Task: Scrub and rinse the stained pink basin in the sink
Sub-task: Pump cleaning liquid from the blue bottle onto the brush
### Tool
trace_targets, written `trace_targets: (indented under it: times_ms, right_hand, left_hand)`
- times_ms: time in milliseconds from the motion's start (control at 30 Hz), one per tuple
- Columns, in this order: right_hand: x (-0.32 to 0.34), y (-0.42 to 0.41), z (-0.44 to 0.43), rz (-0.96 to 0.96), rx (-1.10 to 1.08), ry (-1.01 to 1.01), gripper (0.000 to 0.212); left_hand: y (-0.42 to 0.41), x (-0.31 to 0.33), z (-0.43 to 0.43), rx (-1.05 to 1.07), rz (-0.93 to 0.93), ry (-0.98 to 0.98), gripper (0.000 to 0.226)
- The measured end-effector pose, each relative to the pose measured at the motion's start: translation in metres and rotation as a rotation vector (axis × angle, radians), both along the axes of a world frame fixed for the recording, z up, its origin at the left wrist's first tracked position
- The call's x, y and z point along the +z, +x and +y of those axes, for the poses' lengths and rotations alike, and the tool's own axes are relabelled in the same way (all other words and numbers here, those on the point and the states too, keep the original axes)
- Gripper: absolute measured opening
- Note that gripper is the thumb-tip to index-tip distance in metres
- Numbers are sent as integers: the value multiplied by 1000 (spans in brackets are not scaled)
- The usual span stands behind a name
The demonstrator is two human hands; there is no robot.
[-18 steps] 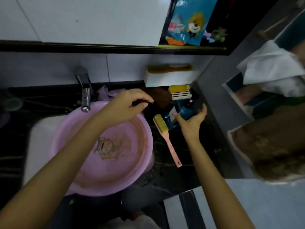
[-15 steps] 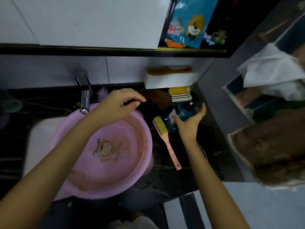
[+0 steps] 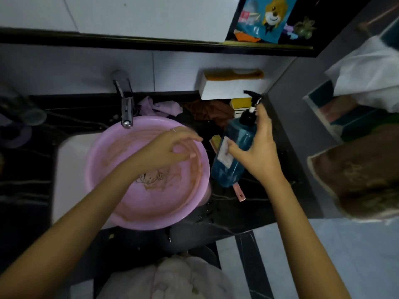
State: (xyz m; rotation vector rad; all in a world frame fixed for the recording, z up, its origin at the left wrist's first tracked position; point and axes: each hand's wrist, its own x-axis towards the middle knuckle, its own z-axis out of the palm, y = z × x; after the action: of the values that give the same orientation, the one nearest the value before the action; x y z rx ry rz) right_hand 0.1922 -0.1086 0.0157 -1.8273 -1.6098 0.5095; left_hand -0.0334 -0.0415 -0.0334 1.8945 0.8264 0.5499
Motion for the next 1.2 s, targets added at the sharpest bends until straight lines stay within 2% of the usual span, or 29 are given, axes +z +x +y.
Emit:
trace_targets:
  times_ms: [133,233,300,533,700,800,933,1100,1200]
  right_hand:
    - [-16,-21,-21,72,178,-187,114]
    - [-30,-34,-31,95,224,-224,111]
    - [-37,-39,-35,125,213,-211,106]
    - [-56,-70,-39,117,207,-233,101]
    - [-56,-90,-39,-91,134,-95,85]
    - [-52,-96,-36,-80,76,-113,77]
    - [-47,-99,-33,-19,102,-110,78]
    - [-41,-106,-37,-181,114,-93,82]
    - [-42,-103,-37,-105,112,-143,82]
  left_hand:
    - [1,-18,-24,-34,-22,-220,47]
    - [1,-36,-52,-141,-23,-334,49]
    - [0,-47,-67,-128,-83,-390,50]
    - [-21,-71,-83,-20,-121,-374,41]
    - [-32,-68,-86,-9,-154,-447,47]
    - [-34,-62,-85,-17,-171,-513,47]
    - [-33,-55,-89,46,-193,-512,51]
    - [-29,-45,-96,65,-176,-507,47]
    - [-30,-44,-99,79,-165,-446,48]
